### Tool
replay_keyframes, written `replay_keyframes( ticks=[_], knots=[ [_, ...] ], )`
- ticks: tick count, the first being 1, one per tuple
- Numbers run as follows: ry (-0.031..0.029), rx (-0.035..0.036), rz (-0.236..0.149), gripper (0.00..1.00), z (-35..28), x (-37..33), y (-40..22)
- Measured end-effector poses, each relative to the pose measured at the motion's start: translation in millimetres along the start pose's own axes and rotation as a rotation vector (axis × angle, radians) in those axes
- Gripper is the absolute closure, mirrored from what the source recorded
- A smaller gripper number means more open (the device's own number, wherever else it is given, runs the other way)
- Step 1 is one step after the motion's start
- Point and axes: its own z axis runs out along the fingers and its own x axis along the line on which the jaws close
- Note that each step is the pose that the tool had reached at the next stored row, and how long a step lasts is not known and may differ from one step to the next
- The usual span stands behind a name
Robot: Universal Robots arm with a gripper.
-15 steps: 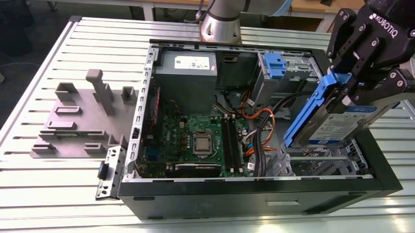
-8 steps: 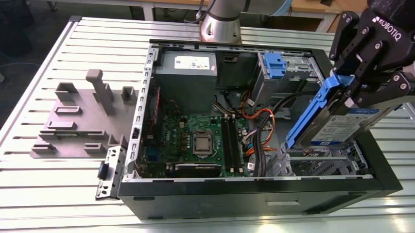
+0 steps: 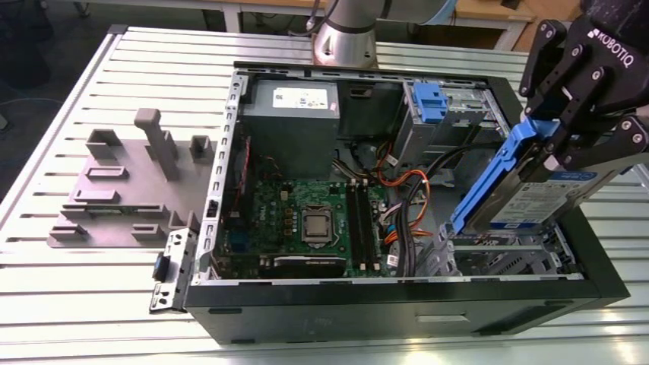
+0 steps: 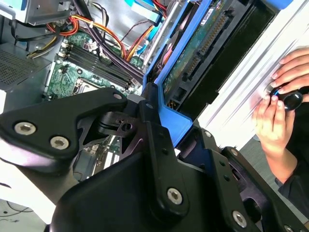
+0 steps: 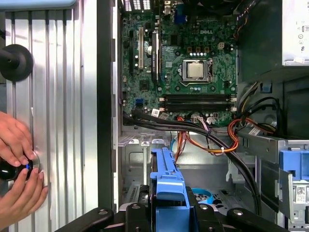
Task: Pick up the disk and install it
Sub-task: 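Insert the disk into the insertion slot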
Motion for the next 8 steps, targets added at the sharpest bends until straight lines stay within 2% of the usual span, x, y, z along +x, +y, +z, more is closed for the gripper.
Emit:
replay_keyframes(
  ticks=[8],
  knots=[
    [0.0000,0.0000,0.000,0.64,2.7,2.8,-0.1]
  ],
)
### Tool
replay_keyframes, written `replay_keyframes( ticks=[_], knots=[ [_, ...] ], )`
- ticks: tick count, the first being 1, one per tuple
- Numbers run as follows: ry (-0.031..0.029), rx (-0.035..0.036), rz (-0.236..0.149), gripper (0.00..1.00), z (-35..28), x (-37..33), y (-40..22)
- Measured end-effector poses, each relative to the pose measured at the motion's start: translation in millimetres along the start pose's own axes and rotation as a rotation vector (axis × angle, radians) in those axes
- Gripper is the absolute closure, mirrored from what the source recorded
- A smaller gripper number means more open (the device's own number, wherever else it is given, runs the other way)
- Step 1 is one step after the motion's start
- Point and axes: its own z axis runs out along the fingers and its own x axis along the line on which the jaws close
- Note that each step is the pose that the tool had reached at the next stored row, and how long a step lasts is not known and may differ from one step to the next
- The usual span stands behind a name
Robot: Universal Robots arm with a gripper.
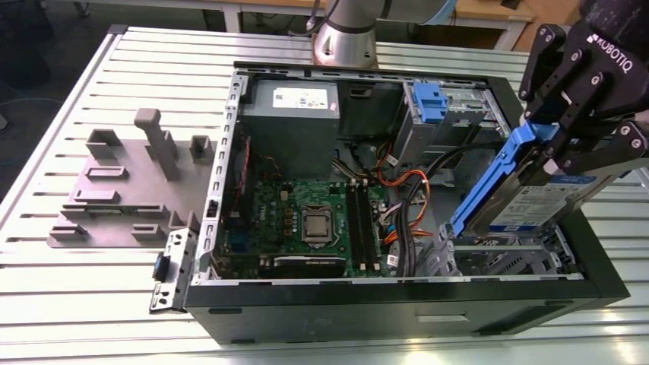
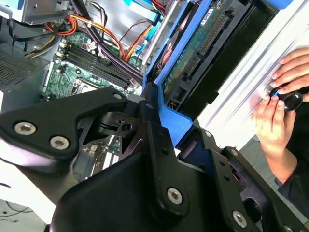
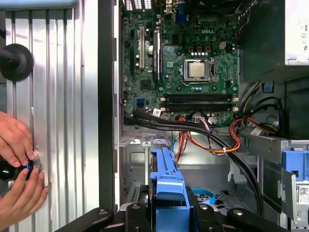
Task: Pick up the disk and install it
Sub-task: 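Insert the disk into the insertion slot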
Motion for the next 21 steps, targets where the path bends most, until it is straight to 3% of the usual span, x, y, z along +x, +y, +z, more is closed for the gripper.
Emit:
replay_keyframes(
  ticks=[21],
  knots=[
    [-0.0023,0.0006,-0.017,0.64,7.4,1.5,0.1]
  ],
)
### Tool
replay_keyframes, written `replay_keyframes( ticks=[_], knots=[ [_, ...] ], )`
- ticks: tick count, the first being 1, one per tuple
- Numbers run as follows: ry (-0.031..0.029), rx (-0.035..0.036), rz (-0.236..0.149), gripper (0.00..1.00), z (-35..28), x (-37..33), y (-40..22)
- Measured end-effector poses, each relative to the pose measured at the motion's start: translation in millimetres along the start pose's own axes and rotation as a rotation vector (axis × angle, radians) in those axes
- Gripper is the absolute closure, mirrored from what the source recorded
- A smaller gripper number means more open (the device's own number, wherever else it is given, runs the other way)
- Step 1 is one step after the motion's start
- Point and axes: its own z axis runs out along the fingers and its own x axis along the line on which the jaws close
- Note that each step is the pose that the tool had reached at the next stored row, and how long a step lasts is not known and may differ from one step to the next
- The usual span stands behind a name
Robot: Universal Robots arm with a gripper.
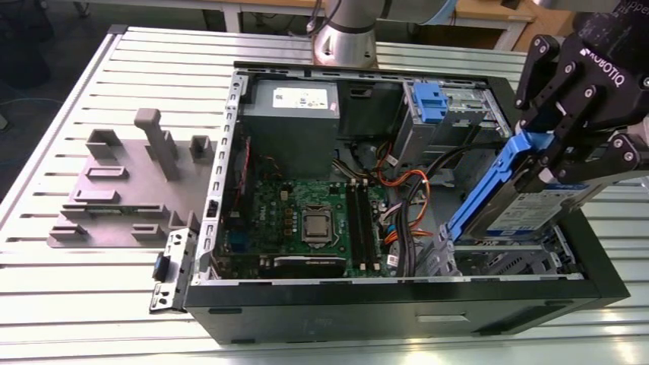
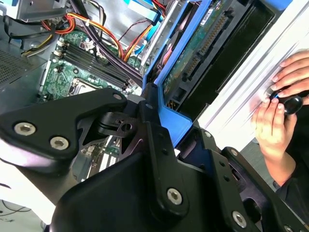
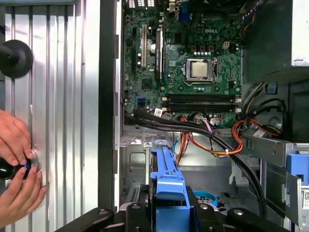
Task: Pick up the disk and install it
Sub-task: 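Insert the disk into the insertion slot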
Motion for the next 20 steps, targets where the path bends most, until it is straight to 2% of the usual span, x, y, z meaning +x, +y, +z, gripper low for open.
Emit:
replay_keyframes(
  ticks=[20],
  knots=[
    [-0.0001,0.0012,0.001,0.64,10.3,0.3,0.6]
  ],
)
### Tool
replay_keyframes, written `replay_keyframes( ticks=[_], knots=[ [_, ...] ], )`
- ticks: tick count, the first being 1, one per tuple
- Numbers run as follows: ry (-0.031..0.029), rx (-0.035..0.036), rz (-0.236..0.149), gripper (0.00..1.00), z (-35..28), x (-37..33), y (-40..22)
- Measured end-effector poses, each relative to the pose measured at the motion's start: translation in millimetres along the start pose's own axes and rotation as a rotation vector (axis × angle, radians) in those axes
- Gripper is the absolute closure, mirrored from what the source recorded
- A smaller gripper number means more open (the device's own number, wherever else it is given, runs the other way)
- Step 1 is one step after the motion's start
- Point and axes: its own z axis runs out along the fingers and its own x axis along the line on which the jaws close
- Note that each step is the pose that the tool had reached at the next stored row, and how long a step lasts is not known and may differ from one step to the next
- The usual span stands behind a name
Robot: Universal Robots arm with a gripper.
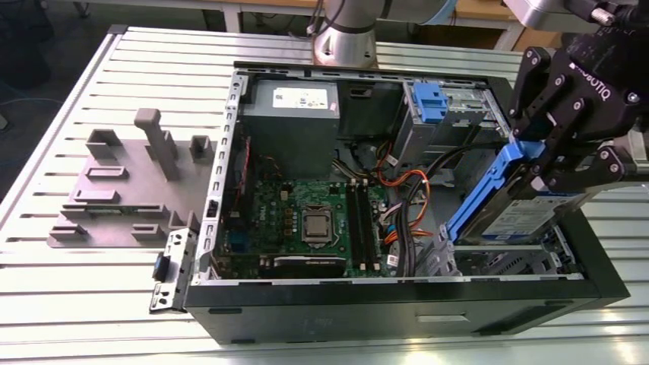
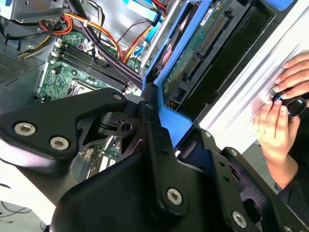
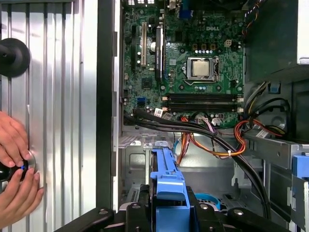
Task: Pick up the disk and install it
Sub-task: 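Insert the disk into the insertion slot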
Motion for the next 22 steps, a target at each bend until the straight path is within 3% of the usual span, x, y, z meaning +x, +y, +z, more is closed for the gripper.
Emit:
replay_keyframes(
  ticks=[22],
  knots=[
    [0.0000,0.0000,0.000,0.64,12.9,0.3,0.0]
  ],
)
